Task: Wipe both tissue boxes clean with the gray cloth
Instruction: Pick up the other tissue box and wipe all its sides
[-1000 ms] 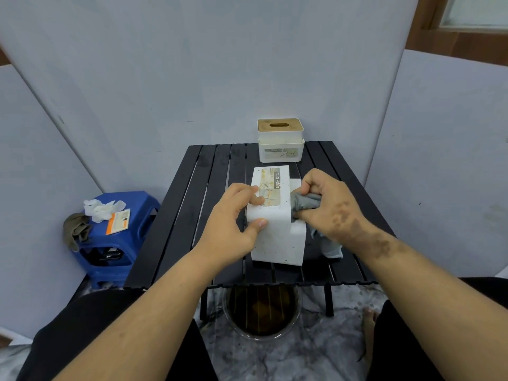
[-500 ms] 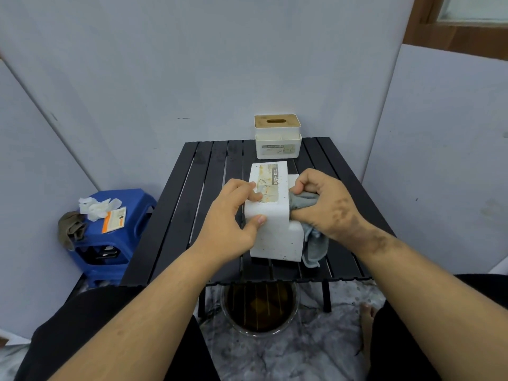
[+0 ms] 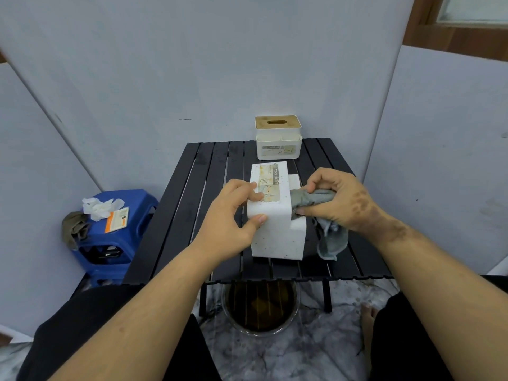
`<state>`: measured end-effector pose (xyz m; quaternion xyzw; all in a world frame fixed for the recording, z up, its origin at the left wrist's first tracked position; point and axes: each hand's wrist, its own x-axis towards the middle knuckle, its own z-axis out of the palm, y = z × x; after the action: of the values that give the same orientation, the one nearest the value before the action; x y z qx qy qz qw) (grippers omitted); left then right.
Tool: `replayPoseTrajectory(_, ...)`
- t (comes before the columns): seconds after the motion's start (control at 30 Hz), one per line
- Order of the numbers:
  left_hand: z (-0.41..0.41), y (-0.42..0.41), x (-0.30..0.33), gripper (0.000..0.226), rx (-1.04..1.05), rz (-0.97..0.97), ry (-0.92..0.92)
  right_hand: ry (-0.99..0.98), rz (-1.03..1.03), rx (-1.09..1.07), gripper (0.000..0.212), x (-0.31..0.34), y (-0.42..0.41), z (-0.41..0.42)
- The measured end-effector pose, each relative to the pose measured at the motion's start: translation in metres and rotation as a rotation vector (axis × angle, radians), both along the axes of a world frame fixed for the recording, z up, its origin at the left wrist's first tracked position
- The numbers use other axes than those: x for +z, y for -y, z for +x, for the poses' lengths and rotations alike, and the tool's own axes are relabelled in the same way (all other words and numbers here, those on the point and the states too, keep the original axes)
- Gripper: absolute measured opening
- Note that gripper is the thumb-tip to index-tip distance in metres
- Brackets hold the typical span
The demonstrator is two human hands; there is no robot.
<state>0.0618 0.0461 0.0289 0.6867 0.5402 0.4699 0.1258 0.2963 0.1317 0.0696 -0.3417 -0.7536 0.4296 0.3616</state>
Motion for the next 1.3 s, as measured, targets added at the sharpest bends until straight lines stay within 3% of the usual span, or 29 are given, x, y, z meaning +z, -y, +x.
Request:
replayPoseTrajectory(0.23, 0.005, 0.0, 0.0, 0.027, 0.017, 0.028, 0.01, -0.051, 0.103, -0.076, 0.026, -0.018, 0.009, -0.017)
replayPoseTrajectory(0.47, 0.0, -0.002, 0.001, 0.027, -0.017, 0.008, 0.022, 0.059, 0.073, -0.007, 0.03, -0.003, -0.009, 0.01)
replayPoseTrajectory(0.67, 0.001, -0.002, 0.0, 0.028, 0.001, 0.019, 0.022, -0.045, 0.073, -0.04, 0.024, -0.017, 0.006, -0.014)
replayPoseTrajectory(0.9, -0.002, -0.001, 0.001, 0.03, -0.025, 0.005, 0.041, 0.131, 0.046, 0.0, 0.027, 0.003, -0.015, 0.018)
replayPoseTrajectory(1.1, 0.002, -0.004, -0.004, 0.026, -0.005, 0.055, 0.042, 0.03, 0.022, 0.013, 0.027, -0.006, 0.003, -0.009)
replayPoseTrajectory(1.3, 0.003, -0.005, -0.007, 0.025, 0.008, 0.067, 0.022, -0.12, 0.0, -0.112, 0.032, -0.019, 0.015, -0.026)
